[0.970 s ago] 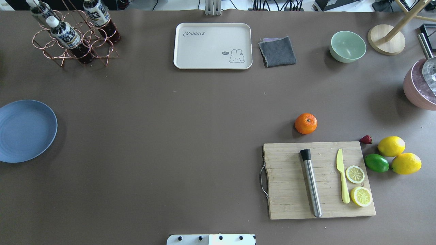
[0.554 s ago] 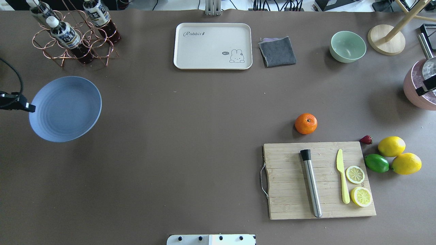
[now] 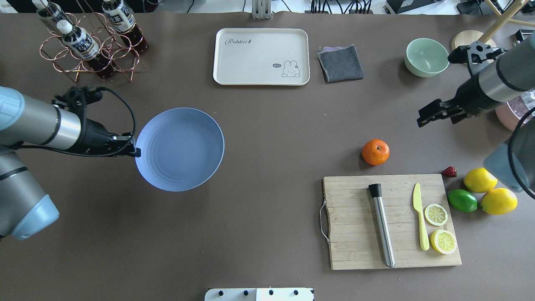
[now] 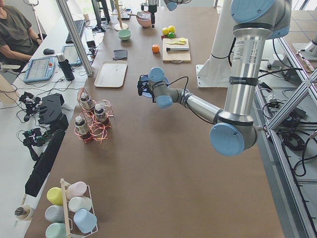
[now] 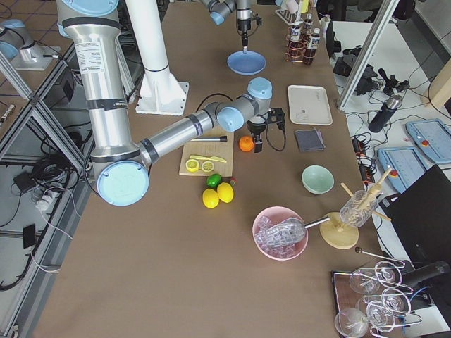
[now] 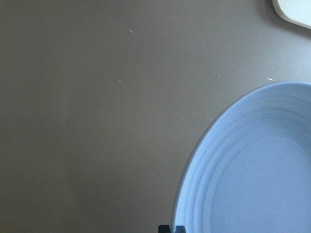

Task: Pick orange to plate
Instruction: 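Push the blue plate inward with the left gripper while the right reaches the orange, then close the right gripper around the orange and lift it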

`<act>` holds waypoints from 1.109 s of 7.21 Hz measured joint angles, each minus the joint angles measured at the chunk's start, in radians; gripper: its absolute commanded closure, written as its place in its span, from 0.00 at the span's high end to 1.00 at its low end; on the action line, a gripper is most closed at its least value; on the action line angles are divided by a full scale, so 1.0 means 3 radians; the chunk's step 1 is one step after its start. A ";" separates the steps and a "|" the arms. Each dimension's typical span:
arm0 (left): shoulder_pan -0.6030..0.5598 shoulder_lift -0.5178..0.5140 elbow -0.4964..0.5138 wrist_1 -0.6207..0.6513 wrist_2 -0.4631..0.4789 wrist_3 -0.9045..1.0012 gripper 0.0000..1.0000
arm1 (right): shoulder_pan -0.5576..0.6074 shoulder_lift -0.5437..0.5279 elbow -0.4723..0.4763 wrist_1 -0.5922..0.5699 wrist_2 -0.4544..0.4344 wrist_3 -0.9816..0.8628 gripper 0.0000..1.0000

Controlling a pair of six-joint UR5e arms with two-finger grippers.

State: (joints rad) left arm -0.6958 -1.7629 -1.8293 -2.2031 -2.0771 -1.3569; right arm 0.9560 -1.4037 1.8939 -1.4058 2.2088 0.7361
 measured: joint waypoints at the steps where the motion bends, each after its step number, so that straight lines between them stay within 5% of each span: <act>1: 0.0314 -0.0252 -0.0006 0.0220 0.0288 -0.0169 0.00 | -0.0192 0.0089 -0.0036 0.0062 -0.0132 0.0211 1.00; 3: 0.0681 -0.0510 0.0026 0.0410 0.0614 -0.0326 0.00 | -0.0433 0.0180 -0.0130 0.0095 -0.0315 0.0340 1.00; 8: 0.0917 -0.0771 0.0222 0.0473 0.0901 -0.0501 0.00 | -0.0613 0.0359 -0.0429 0.0100 -0.0377 0.0410 1.00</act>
State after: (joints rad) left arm -0.4208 -1.9943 -1.7627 -2.0612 -1.8067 -1.5072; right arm 0.7721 -1.2960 1.7652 -1.3760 2.0958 0.8591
